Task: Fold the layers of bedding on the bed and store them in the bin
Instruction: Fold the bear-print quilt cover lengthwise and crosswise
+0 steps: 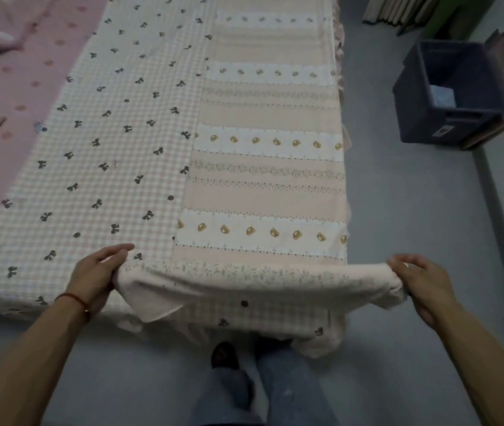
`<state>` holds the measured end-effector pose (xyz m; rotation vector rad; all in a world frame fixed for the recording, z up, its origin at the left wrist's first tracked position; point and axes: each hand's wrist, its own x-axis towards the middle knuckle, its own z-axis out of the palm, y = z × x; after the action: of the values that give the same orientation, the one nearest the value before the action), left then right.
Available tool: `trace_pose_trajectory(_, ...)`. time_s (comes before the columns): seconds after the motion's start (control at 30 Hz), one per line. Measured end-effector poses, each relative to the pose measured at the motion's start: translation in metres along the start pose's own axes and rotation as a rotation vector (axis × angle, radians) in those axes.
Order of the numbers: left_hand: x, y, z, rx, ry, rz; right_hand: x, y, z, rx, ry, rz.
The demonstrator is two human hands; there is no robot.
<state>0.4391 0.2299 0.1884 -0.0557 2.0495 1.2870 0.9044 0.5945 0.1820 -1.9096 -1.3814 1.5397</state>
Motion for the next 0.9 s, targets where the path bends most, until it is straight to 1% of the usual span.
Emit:
trace_pose_trajectory(0.1, 0.064, 0.020, 0.036, -0.031, 0.034, -0.023, 0.068, -0.018, 0.028, 0.063, -0.046, 0.035)
trace_pose_trajectory(0.2, 0.143, 0.019, 0.077, -0.019, 0.044, -0.061, 0.145, -0.019, 0.070, 0.087, -0.079, 0.044)
trace_pose_trajectory(0.27, 0.193, 0.004, 0.101, 0.033, 0.019, -0.113, 0.193, -0.013, 0.100, 0.072, -0.081, 0.065)
trace_pose_trajectory(0.33, 0.222, -0.015, 0.113, 0.122, 0.006, -0.167, 0.217, -0.002, 0.119, 0.041, -0.087, 0.084)
trace_pose_trajectory(0.4, 0.246, -0.037, 0.121, 0.192, 0.059, -0.161, 0.236, 0.018, 0.137, -0.029, -0.070, 0.045)
trace_pose_trajectory(0.47, 0.256, -0.049, 0.123, 0.323, 0.103, -0.129, 0.244, 0.034, 0.146, -0.164, -0.056, -0.073)
trace_pose_trajectory(0.5, 0.258, -0.053, 0.121, 0.375, 0.123, -0.103, 0.247, 0.040, 0.147, -0.186, -0.065, -0.118)
trace_pose_trajectory(0.6, 0.261, -0.056, 0.117, 0.307, 0.136, -0.002, 0.249, 0.042, 0.138, -0.110, -0.052, -0.194)
trace_pose_trajectory(0.67, 0.262, -0.057, 0.116, 0.260, 0.097, -0.005, 0.250, 0.040, 0.137, -0.131, -0.018, -0.249)
trace_pose_trajectory(0.73, 0.256, -0.059, 0.119, 0.184, 0.020, -0.061, 0.253, 0.040, 0.140, -0.141, -0.001, -0.246)
trace_pose_trajectory(0.9, 0.252, -0.049, 0.125, 0.088, -0.038, -0.126, 0.259, 0.041, 0.149, -0.143, 0.024, -0.170)
